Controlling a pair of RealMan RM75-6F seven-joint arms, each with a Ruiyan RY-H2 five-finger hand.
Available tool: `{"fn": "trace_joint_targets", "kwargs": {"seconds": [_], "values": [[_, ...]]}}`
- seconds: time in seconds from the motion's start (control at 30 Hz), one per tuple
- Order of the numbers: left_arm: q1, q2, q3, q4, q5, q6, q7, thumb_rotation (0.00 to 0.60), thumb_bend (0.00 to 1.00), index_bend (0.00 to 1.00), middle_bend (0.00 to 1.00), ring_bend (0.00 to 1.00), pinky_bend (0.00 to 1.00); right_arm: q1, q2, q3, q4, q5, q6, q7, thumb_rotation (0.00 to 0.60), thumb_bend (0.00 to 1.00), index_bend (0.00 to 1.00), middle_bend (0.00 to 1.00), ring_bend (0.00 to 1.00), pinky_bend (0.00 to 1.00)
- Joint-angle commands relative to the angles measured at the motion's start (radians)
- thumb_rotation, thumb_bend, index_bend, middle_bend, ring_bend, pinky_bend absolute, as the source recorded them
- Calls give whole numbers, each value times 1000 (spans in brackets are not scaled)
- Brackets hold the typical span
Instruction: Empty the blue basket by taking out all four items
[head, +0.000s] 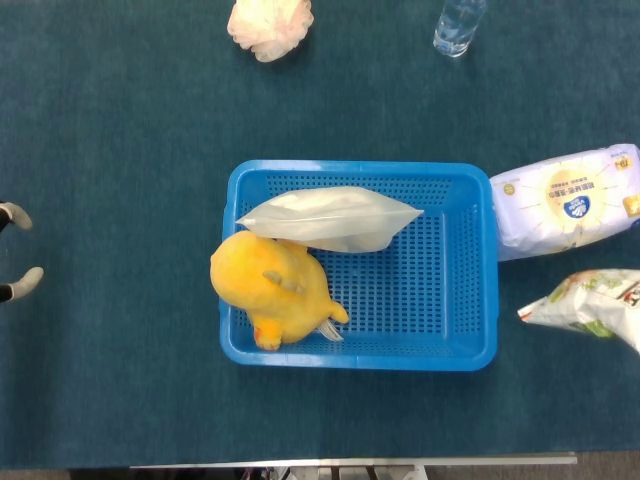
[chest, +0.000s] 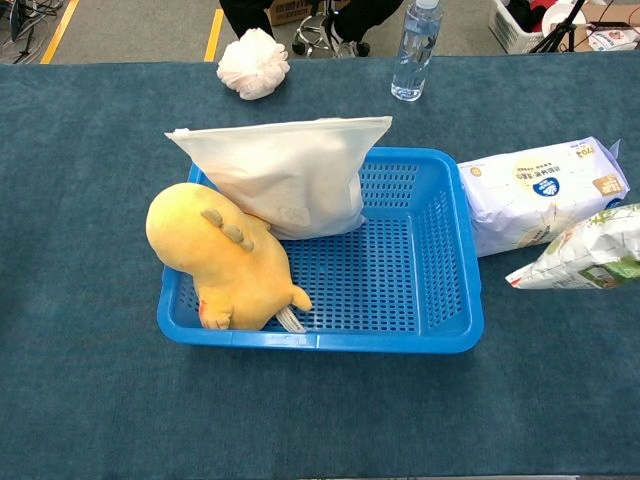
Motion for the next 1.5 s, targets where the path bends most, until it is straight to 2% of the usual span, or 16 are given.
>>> {"fn": "trace_joint_targets", "kwargs": {"seconds": [0.03,0.1,0.2,0.4,0.47,0.6,0.77,0.9,1.17,1.5], "values": [[-1,-1,0,0,0,-1,1,600,105,444,425,287,476,43,69,4,-31,68,-125,43,600,98,455,534,457,608],[-3,-1,0,-1,1,-2,2,600,105,444,425,287,476,51,76,16,-34,98,-154,33,600,5,321,417,379,586],[-4,0,-1,-1,1,-1,0,600,104,444,424,288,476,52,73,32,-39,121,-173,25,600,0,194,299,301,564],[-6,-1,-2,1,11,6,-11,600,105,440,420,288,478,26,39,62,-30,115,-124,6,600,0,52,168,226,540],[-7,-4,-4,4,21,14,-19,600,105,435,417,288,478,4,3,77,-13,98,-62,-1,600,0,43,160,218,524],[-14,-2,-11,-8,52,30,-58,600,105,423,403,289,478,-58,-135,126,68,51,137,-82,600,0,43,160,202,497],[-37,33,-25,-83,94,33,-113,600,104,392,339,284,475,-86,-288,188,184,14,278,-153,600,0,43,166,196,486],[-67,55,-41,-137,127,22,-109,600,104,346,291,250,465,-86,-340,217,241,26,303,-158,600,0,43,178,195,485],[-153,64,-80,-186,123,-65,-115,600,103,255,166,140,375,-83,-376,243,300,75,294,-157,600,0,43,178,195,483],[-235,124,-105,-315,86,-179,-188,600,103,241,148,119,350,-87,-375,256,324,105,279,-123,600,0,43,184,196,483]]}}
